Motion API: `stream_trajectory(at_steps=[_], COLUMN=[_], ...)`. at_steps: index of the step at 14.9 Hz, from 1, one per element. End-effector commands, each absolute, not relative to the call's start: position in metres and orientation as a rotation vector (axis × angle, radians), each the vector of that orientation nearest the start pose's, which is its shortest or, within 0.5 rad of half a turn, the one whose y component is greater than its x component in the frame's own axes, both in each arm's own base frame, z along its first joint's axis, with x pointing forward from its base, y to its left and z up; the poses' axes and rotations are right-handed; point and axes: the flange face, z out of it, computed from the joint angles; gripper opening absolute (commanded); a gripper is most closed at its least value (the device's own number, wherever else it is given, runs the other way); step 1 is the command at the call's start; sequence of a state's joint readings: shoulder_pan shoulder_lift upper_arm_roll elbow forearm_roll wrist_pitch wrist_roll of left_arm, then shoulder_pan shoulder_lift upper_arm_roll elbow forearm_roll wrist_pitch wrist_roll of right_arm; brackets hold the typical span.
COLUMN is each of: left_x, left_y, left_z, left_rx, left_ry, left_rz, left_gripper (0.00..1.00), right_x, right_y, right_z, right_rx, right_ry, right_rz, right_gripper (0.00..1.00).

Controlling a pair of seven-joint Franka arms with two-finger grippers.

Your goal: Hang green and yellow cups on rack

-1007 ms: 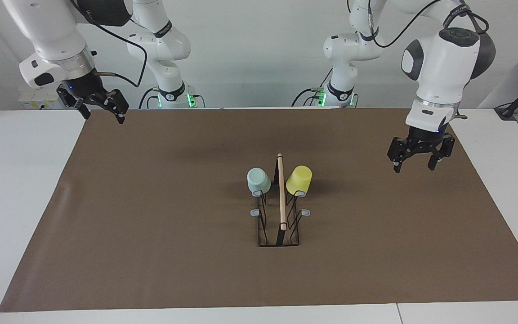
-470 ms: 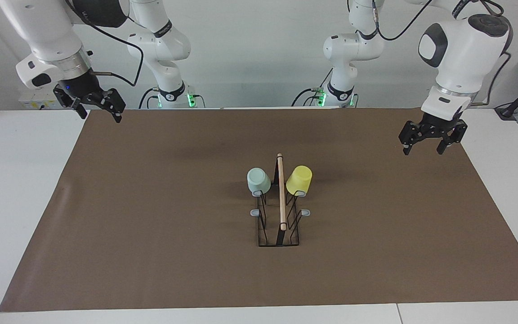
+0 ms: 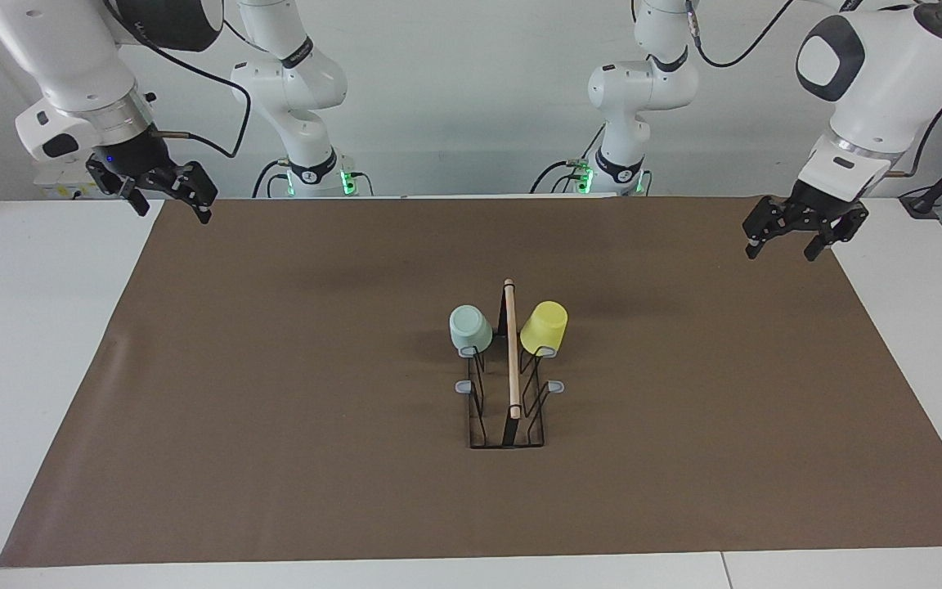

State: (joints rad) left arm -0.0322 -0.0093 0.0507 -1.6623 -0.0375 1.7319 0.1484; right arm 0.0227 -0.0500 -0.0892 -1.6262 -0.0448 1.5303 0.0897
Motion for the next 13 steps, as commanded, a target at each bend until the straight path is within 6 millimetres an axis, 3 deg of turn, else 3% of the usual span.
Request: stream_trajectory(at_steps=[1,3,5,9,13], left_x=[0.561,0.558,0.553,0.547,0.546], left_y=[0.003,-0.007,-0.004,0.008,0.004], left_z=[0.623,0.636,0.641,0.639,0.635], left_rx=[-3.171,-3.168,-3.172,-3.176,-3.178], left_ry=[0.238,0.267,0.262,0.283,0.271], left_rz=[-0.099,-0.086,-0.069,-0.028,-0.005], left_gripper=[1.0,1.0,1.0,1.0,1.0], right_x=[0.526,0.525,0.525,0.525,0.525], right_y=[-0.04,-0.04,-0.041,-0.041,-0.04], right_z=[0.626,0.627,0.627,0.627,0.627], right_rx=[-3.151,-3.151,-3.151,-3.151,-3.151], right_ry=[0.22,0.22,0.223,0.222,0.22], right_rz=[0.044,0.042,0.042,0.042,0.042], right_gripper=[1.0,1.0,1.0,1.0,1.0])
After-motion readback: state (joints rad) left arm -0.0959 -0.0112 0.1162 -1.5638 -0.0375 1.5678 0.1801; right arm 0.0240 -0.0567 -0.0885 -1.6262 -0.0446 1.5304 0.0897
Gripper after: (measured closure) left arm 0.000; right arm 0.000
